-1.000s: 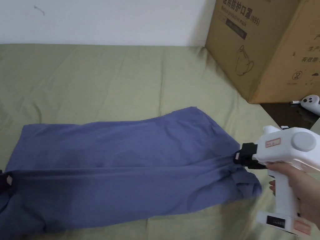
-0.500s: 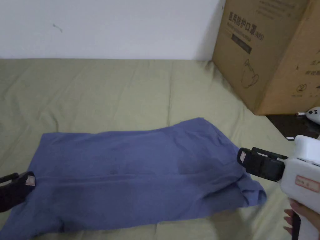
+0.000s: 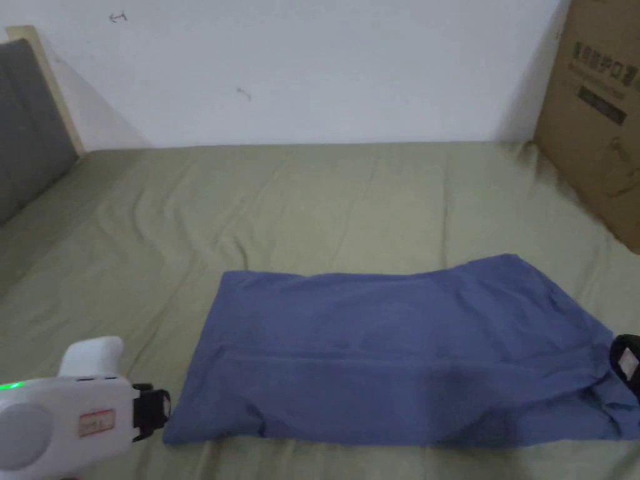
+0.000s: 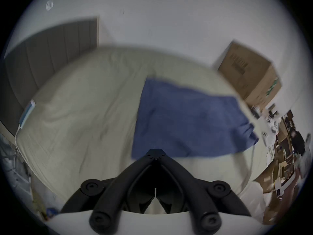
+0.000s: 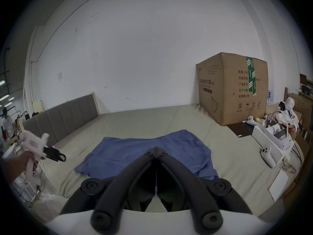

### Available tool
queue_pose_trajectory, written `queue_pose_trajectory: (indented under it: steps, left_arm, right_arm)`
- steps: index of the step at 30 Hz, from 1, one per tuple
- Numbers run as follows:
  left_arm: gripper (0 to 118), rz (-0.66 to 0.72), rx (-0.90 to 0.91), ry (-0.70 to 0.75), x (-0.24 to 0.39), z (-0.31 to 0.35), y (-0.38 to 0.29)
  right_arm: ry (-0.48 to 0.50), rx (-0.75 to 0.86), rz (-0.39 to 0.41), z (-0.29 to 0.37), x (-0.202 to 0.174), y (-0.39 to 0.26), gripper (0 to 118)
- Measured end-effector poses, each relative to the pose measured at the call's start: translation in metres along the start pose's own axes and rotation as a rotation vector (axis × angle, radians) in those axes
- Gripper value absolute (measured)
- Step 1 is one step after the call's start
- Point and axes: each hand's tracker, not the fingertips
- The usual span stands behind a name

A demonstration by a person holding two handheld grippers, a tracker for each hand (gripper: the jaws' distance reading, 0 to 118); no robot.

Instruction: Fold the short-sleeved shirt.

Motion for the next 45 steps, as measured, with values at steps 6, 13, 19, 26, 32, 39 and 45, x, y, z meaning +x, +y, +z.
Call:
queue_pose_trajectory:
  steps: [6, 13, 19, 26, 32, 39, 45]
  left_arm:
    - [118, 0.124, -0.064, -0.019, -0.043, -0.08, 0.011]
    - [118, -0.075, -0.184, 0.092, -0.006, -0.135, 0.004]
    - [84, -0.187, 0.027, 0.184, 0.041, -0.092, -0.022]
    - [9, -0.183, 0.042, 0.076, 0.033, -0.066, -0.012]
    - [9, -0.13, 0.038, 0.026, 0.022, -0.058, 0.002]
    - [9, -0.121, 0.047, 0.035, 0.033, -0.054, -0.003]
    - [9, -0.111, 0.009, 0.032, 0.021, -0.071, 0.004]
  right_arm:
    - [0.024, -0.086, -0.018, -0.012, -0.005, -0.008, 3]
    - [0.035, -0.168, -0.032, -0.033, -0.009, -0.017, 3]
    - [0.04, -0.161, -0.044, -0.032, -0.01, -0.018, 3]
    - [0.022, -0.1, -0.19, -0.025, 0.039, 0.003, 3]
    - [-0.035, -0.396, -0.452, -0.086, 0.147, 0.016, 70]
    - [-0.11, -0.689, -0.652, -0.164, 0.208, -0.035, 118]
    - [-0.186, -0.787, -0.644, -0.203, 0.215, -0.057, 41]
